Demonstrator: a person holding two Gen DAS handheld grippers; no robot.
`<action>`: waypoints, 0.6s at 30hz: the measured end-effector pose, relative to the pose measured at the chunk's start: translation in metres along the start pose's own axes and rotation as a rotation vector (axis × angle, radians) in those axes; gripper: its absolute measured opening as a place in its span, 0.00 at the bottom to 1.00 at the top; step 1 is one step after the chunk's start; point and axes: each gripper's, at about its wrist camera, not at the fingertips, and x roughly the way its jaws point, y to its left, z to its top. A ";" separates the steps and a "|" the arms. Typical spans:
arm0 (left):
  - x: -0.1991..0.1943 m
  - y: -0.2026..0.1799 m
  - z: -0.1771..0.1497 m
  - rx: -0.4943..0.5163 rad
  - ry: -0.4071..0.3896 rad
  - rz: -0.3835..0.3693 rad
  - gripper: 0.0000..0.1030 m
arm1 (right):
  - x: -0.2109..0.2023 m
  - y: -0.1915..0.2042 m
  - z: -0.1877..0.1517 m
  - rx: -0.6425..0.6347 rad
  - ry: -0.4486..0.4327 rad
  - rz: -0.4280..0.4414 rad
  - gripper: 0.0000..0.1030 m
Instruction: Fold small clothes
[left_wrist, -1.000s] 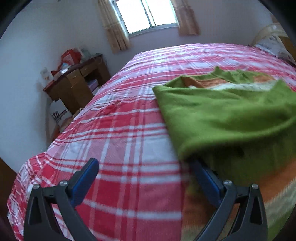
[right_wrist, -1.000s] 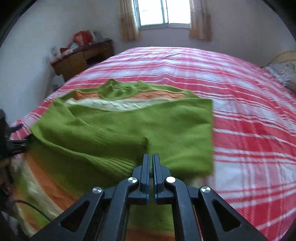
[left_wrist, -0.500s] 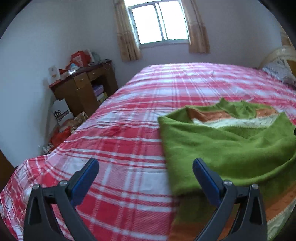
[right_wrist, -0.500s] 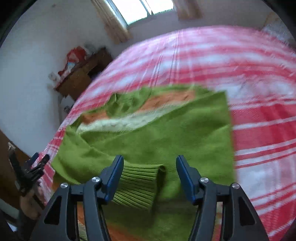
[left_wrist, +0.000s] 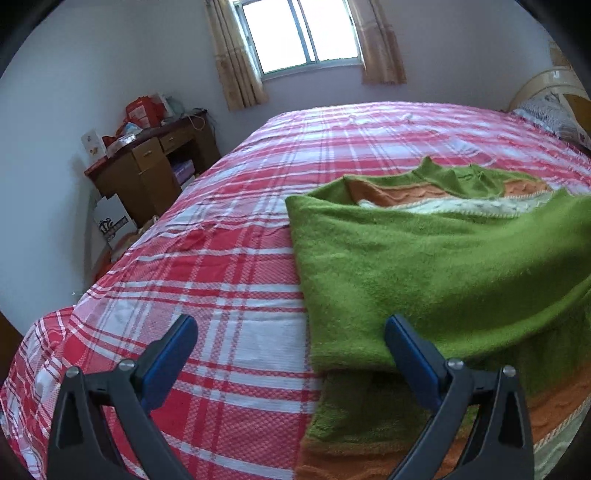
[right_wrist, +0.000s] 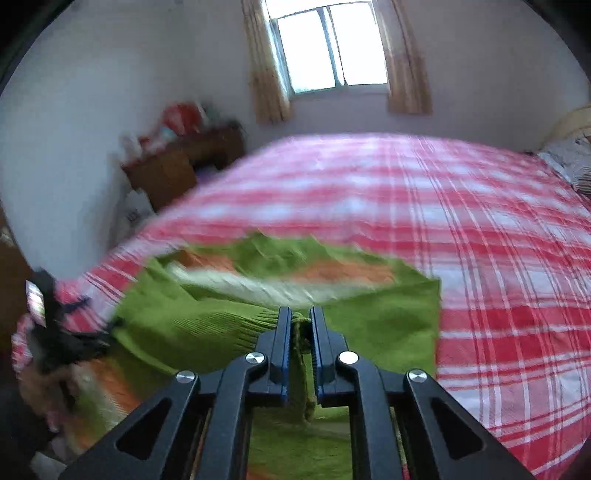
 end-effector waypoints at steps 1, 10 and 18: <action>0.000 -0.001 -0.001 0.008 0.005 0.002 1.00 | 0.022 -0.010 -0.006 0.025 0.090 -0.062 0.25; 0.000 -0.006 -0.011 0.034 0.011 0.028 1.00 | -0.007 0.001 -0.031 0.045 0.001 0.053 0.36; -0.005 0.003 -0.018 -0.013 0.022 -0.005 1.00 | 0.028 0.029 -0.053 -0.019 0.178 0.115 0.50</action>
